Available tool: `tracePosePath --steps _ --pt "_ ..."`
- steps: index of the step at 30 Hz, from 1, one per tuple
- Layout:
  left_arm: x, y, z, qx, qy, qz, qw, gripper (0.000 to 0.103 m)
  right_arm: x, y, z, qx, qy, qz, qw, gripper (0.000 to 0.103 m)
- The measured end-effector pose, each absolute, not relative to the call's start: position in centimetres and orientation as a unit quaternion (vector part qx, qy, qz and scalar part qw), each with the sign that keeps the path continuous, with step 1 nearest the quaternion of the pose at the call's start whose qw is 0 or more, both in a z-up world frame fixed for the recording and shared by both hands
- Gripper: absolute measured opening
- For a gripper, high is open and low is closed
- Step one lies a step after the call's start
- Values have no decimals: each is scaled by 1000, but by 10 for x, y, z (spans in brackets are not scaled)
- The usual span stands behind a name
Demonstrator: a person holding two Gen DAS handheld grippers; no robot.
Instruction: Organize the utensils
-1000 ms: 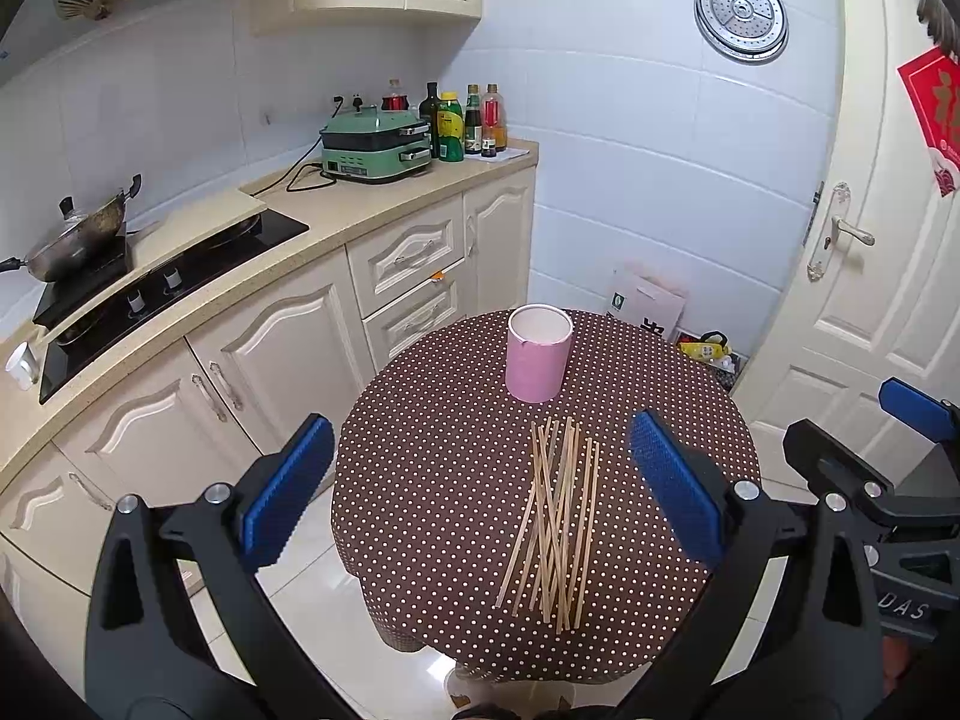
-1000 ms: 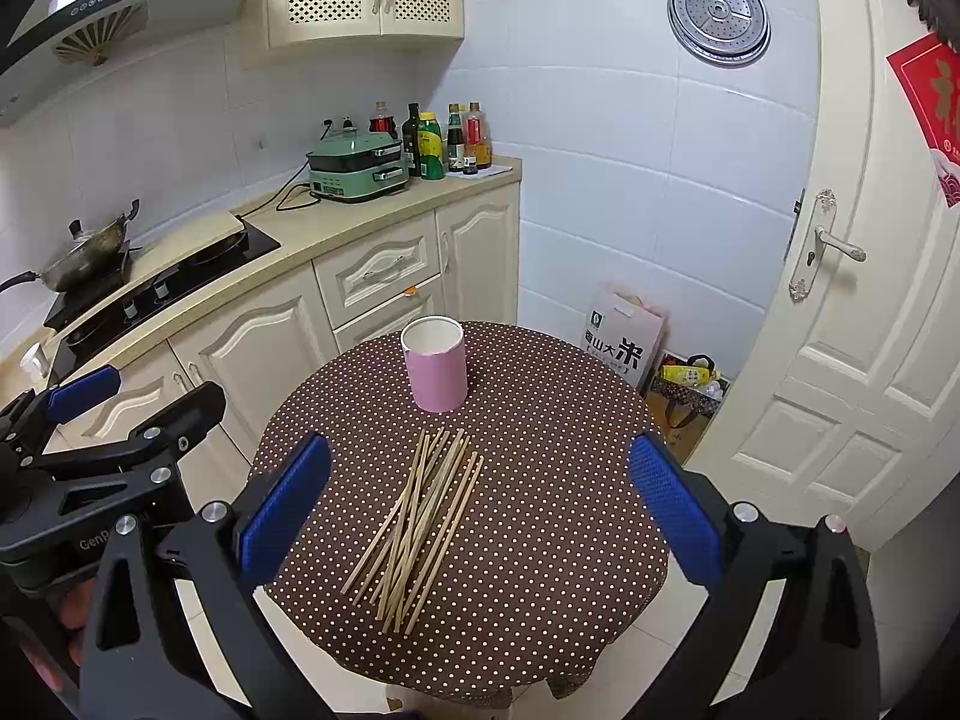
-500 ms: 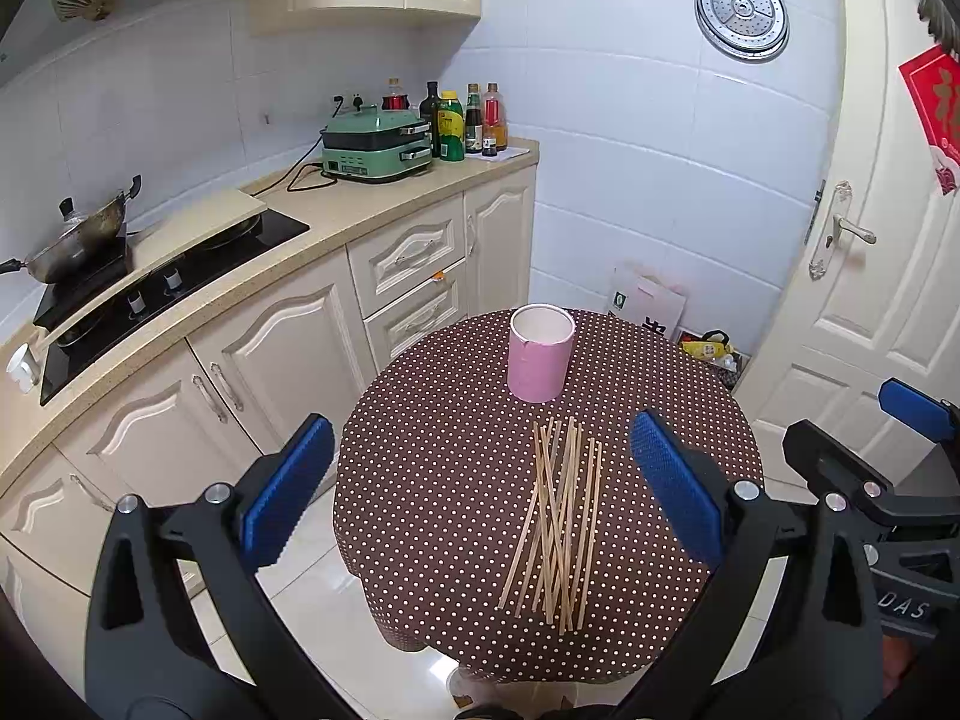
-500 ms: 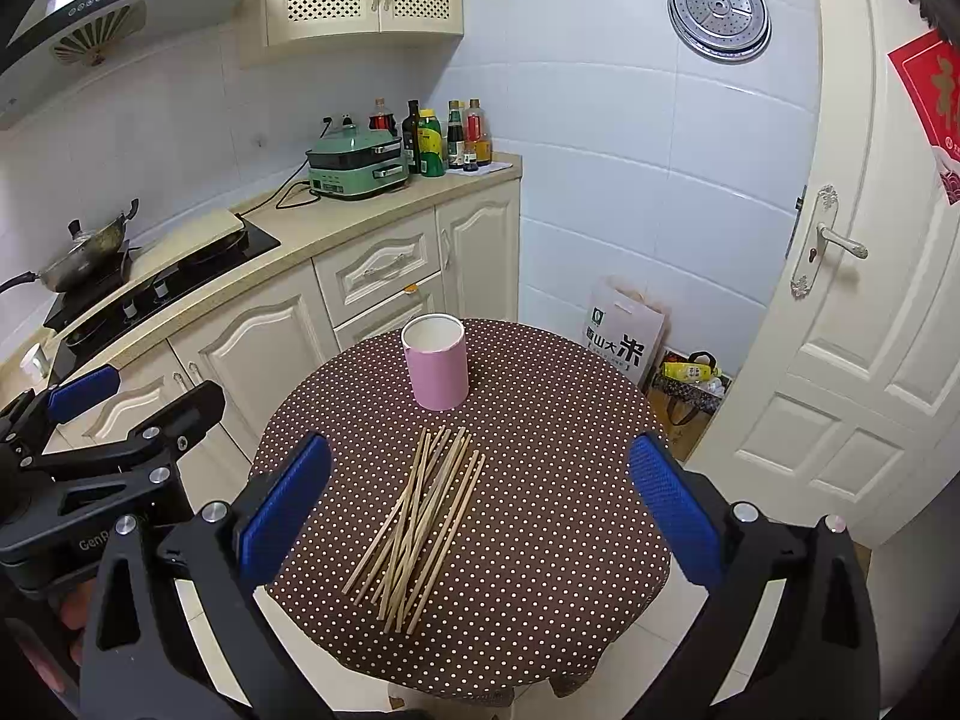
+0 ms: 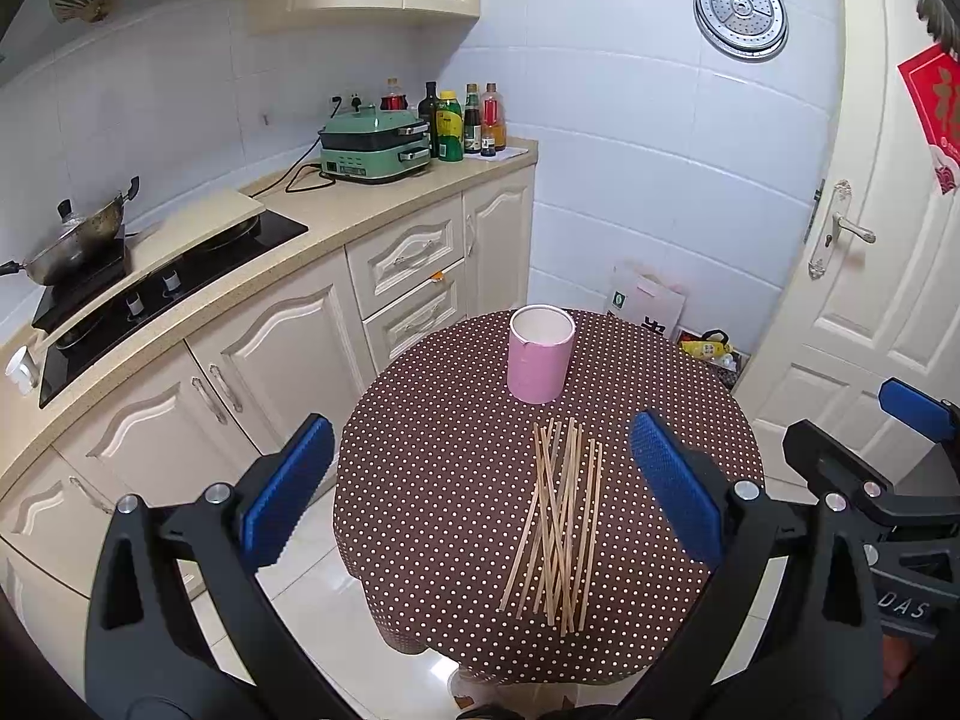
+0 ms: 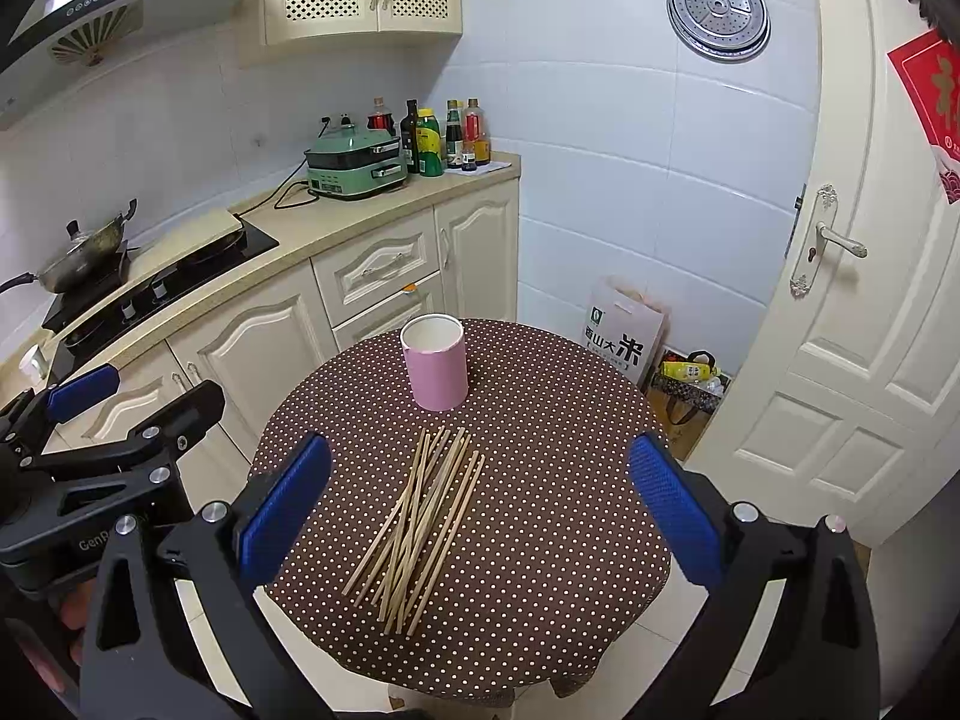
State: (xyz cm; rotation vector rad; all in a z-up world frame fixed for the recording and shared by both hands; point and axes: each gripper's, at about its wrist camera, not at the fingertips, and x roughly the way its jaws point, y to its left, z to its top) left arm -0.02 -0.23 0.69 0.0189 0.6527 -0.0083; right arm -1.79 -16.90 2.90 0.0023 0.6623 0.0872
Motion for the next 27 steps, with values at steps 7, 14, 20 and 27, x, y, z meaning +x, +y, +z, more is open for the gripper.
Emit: tracePosePath --steps 7,14,20,27 --pt "-1 -2 6 11 320 -6 947 97 -20 -167 29 3 325 40 945 96" --pt "-2 0 5 12 322 -6 947 97 -20 -166 28 5 328 41 944 96" --pt "-3 1 4 10 325 -7 945 97 -19 -165 26 5 332 41 943 96" --pt "4 5 -1 8 341 -12 940 97 -17 -163 22 7 347 37 937 96"
